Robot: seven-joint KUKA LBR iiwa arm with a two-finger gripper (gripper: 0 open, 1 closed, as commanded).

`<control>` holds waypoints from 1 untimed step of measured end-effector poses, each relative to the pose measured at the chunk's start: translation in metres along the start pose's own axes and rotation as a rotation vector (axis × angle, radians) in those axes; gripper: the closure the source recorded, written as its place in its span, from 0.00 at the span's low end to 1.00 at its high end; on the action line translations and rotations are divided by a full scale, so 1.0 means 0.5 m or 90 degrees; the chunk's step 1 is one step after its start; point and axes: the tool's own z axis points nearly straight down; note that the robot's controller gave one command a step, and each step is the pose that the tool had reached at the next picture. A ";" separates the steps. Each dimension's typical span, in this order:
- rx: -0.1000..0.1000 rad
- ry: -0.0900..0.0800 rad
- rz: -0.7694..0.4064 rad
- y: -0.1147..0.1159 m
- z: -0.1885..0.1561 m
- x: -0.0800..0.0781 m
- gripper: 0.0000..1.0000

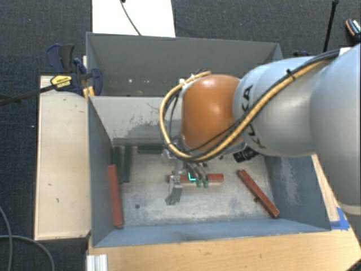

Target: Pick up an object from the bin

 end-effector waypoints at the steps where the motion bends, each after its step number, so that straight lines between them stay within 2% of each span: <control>1: -0.001 -0.005 0.004 -0.001 -0.008 -0.004 1.00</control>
Offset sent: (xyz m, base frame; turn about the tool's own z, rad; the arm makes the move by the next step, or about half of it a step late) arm 0.0000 0.0000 0.0000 0.0000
